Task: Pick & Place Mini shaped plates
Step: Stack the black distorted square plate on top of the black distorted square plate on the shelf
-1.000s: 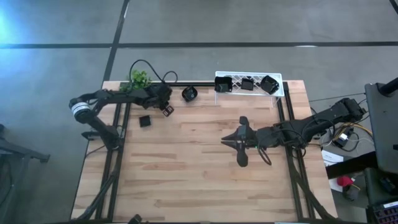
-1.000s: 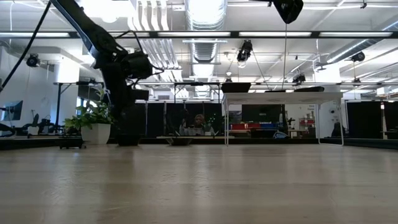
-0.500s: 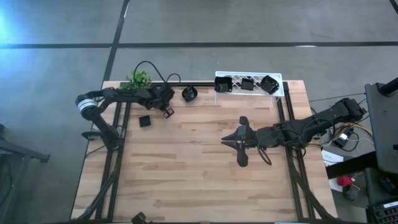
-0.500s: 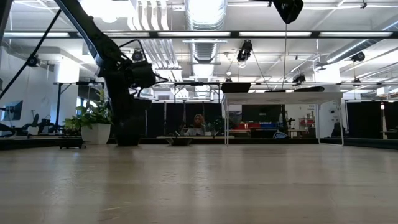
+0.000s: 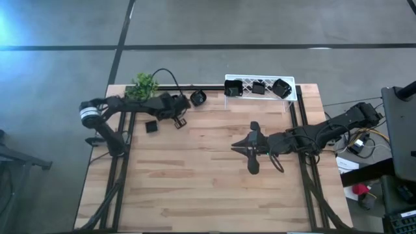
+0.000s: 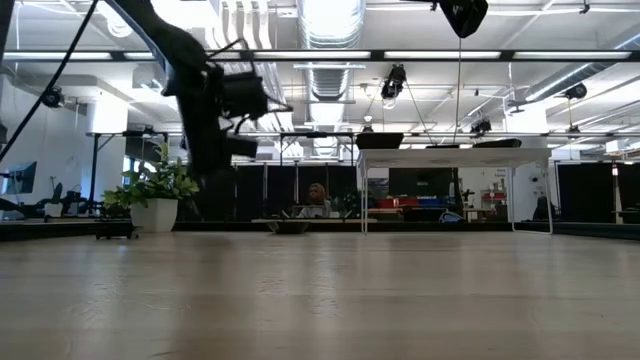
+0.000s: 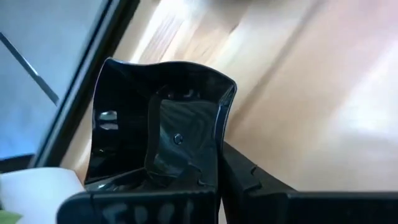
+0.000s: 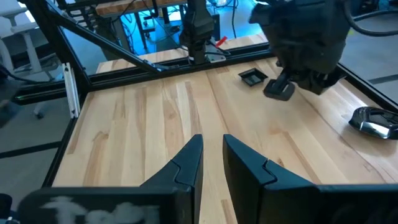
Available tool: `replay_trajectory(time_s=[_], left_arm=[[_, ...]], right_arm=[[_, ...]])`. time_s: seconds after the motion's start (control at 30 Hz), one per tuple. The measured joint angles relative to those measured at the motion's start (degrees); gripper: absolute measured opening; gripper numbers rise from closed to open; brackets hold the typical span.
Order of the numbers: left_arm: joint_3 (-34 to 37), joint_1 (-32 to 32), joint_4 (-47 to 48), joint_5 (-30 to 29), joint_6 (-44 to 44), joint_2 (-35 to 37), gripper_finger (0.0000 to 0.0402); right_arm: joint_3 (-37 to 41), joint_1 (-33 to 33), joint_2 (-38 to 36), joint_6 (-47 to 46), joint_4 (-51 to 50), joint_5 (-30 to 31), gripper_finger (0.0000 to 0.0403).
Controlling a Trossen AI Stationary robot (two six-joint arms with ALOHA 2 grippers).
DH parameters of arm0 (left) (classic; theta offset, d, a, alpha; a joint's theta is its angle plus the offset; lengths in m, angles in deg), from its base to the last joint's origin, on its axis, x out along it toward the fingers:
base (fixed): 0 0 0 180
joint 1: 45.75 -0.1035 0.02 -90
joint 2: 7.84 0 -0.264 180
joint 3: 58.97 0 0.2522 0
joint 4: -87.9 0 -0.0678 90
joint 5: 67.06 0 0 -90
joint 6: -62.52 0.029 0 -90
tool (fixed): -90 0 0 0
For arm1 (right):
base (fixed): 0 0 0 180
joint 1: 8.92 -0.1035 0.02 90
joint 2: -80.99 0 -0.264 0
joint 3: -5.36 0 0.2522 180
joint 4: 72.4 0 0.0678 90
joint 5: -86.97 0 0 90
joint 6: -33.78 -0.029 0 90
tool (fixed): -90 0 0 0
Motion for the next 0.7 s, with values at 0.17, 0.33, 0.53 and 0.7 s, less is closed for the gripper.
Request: replay_trajectory(time_s=[0.17,0.33,0.53,0.7], left_arm=[[-3.9,7.2,4.1,-2.3,-3.1,2.4,0.0000],[-10.8,12.6,8.7,-2.4,-3.4,5.0,0.0000],[-21.8,16.7,9.8,-1.7,1.2,5.1,0.0000],[-30.1,17.4,11.2,-1.3,3.2,3.3,0.0000]], right_arm=[[0.0,0.0,0.0,0.0,0.0,-0.1,0.0057],[0.0,0.0,-0.4,0.0,-0.1,-0.2,0.0057],[0.0,-0.1,-2.3,0.3,-0.2,-0.2,0.0057],[0.0,-0.1,-4.4,0.4,-0.5,-0.2,0.0057]])
